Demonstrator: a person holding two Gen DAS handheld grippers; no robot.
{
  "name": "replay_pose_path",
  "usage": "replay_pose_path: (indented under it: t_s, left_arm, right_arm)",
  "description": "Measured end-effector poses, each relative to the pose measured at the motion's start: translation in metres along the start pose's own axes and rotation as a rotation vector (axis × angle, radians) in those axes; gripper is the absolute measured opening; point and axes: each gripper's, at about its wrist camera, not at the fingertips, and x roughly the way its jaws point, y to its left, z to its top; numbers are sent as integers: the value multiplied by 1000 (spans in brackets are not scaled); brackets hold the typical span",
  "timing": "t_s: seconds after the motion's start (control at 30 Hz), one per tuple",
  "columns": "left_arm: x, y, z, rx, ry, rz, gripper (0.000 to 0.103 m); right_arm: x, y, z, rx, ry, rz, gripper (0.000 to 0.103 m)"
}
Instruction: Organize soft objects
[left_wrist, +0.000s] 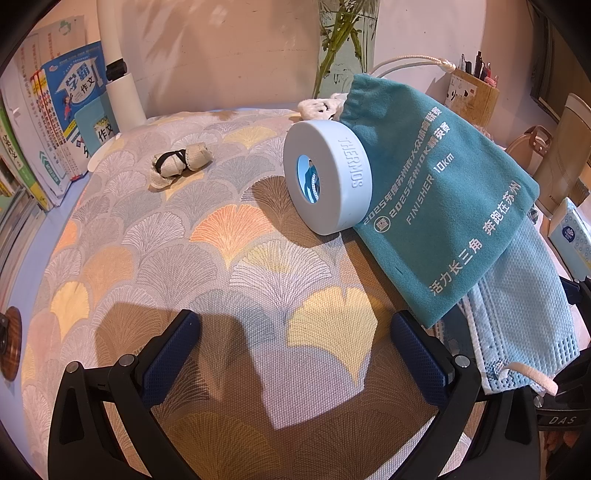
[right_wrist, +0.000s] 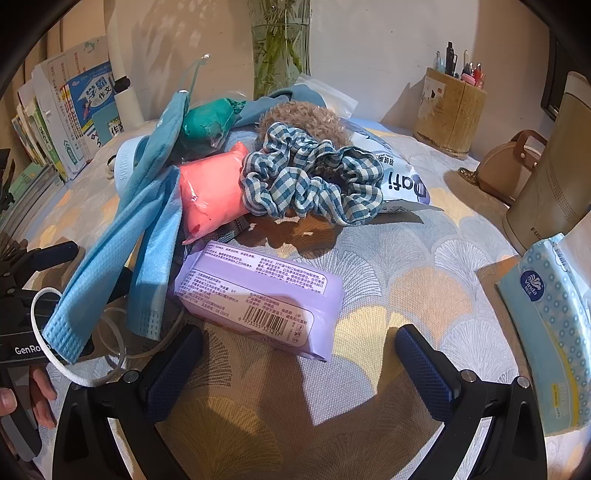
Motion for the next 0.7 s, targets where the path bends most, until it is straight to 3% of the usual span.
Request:
replay_pose_path:
  t_s: [0.13, 0.33, 0.4, 0.57, 0.7]
  left_arm:
    - [-7, 1, -9, 11, 21, -13, 103]
    - [-33, 15, -35, 143, 125, -107, 103]
    - [-41, 26, -39, 139, 147, -90, 102]
    - [-66, 52, -22, 104, 41, -75, 102]
    - [-54, 44, 19, 99, -37, -210, 102]
  right_arm:
    - [0, 0, 0, 3, 7, 4, 103]
    - [-13, -3, -16, -29, 35, 51, 103]
    - [-18, -6, -23, -58, 53, 79, 103]
    - [-26, -16, -25, -13, 49, 59, 103]
    - [-21, -14, -15, 32, -1, 98, 103]
